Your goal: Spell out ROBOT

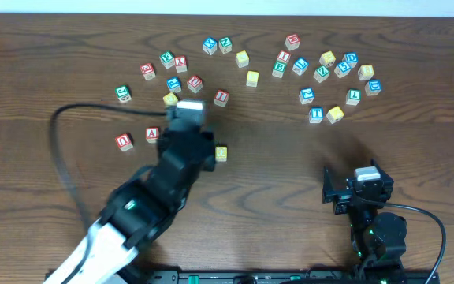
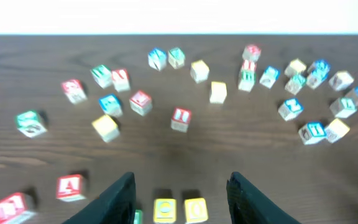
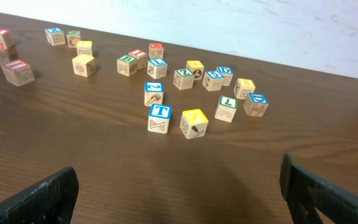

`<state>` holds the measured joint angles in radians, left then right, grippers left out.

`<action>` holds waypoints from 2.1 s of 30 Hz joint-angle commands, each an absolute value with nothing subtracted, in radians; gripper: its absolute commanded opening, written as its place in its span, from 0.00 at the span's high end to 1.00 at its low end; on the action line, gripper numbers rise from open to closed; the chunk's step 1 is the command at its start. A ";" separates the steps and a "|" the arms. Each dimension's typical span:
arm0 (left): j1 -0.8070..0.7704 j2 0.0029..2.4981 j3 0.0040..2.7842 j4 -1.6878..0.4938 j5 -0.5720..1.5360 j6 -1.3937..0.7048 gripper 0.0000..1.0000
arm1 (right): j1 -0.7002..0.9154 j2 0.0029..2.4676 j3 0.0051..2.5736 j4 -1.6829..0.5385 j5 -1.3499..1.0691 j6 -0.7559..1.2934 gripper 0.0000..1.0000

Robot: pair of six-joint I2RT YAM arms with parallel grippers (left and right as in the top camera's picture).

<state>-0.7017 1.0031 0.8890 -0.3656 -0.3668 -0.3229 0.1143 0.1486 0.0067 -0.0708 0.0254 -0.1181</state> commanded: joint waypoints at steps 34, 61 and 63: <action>-0.271 0.959 0.961 -0.624 -0.069 -0.133 0.48 | 0.110 0.147 0.006 -0.071 0.038 -0.128 0.01; -0.229 0.959 0.962 -0.643 -0.064 -0.120 0.08 | 0.110 0.148 0.035 0.064 -0.287 0.073 0.01; -0.229 0.959 0.962 -0.643 -0.064 -0.120 0.06 | 0.110 0.153 0.070 0.051 -0.287 0.061 0.01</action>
